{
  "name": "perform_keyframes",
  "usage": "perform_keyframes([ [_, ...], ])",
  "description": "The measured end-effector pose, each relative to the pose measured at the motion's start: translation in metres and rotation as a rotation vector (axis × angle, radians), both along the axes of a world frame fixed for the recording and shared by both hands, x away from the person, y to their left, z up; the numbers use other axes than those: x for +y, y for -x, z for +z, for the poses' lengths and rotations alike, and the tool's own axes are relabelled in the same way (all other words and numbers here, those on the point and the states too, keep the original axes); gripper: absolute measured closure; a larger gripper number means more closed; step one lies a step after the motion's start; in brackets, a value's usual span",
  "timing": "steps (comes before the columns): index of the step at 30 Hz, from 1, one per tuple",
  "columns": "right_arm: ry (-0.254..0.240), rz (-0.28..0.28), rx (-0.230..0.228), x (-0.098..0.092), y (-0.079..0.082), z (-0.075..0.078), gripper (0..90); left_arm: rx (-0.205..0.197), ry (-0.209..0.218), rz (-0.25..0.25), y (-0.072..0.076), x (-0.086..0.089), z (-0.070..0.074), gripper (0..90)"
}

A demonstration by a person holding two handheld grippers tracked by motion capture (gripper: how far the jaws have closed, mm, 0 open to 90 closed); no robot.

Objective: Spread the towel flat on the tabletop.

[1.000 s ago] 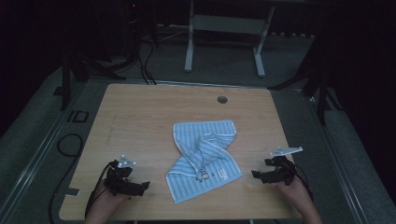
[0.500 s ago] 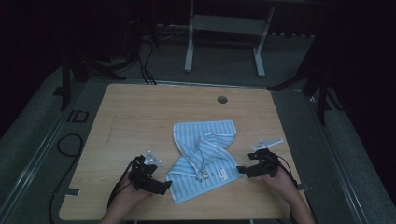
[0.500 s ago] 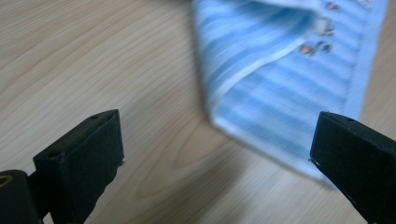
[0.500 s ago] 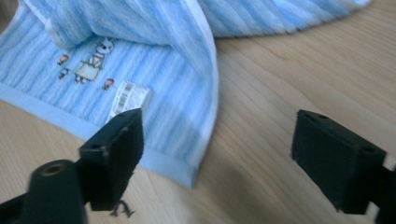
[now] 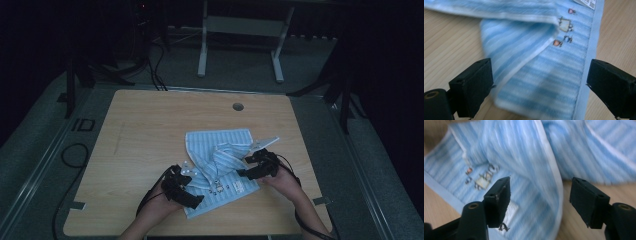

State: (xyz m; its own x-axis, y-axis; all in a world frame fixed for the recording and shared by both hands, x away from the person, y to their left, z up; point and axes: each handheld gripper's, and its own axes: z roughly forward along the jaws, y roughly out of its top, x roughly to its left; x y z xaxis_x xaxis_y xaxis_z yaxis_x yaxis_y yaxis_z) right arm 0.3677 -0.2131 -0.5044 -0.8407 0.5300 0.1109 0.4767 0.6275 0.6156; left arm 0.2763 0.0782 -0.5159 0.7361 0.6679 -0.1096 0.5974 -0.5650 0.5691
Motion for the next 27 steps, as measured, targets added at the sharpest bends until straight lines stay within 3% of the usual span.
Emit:
perform_keyframes([
  [3,0.002,0.017,-0.003,0.011,-0.006,0.003,33.3,0.003,0.006,-0.024,-0.004,-0.009,0.000,13.2],
  [8,-0.003,0.039,-0.013,0.024,-0.012,0.007,36.4,0.002,-0.008,-0.064,-0.011,-0.023,-0.002,15.5],
  [9,-0.003,0.039,-0.013,0.024,-0.012,0.007,36.4,0.002,-0.008,-0.064,-0.011,-0.023,-0.002,21.7],
  [10,0.003,0.060,-0.013,0.034,-0.015,0.009,39.1,0.002,-0.001,-0.059,-0.017,-0.028,-0.006,24.1],
  [14,0.013,0.076,-0.017,0.042,-0.016,0.008,43.6,-0.001,-0.002,-0.043,-0.023,-0.033,-0.012,30.8],
  [18,0.025,0.101,-0.013,0.049,-0.017,0.005,55.7,0.002,0.003,-0.029,-0.031,-0.035,-0.016,39.7],
  [24,0.039,0.136,-0.009,0.055,-0.014,0.003,74.2,-0.007,0.009,-0.028,-0.036,-0.037,-0.012,63.7],
  [27,0.046,0.143,-0.016,0.055,-0.012,0.003,80.8,-0.031,0.005,-0.028,-0.036,-0.035,-0.007,83.7],
])
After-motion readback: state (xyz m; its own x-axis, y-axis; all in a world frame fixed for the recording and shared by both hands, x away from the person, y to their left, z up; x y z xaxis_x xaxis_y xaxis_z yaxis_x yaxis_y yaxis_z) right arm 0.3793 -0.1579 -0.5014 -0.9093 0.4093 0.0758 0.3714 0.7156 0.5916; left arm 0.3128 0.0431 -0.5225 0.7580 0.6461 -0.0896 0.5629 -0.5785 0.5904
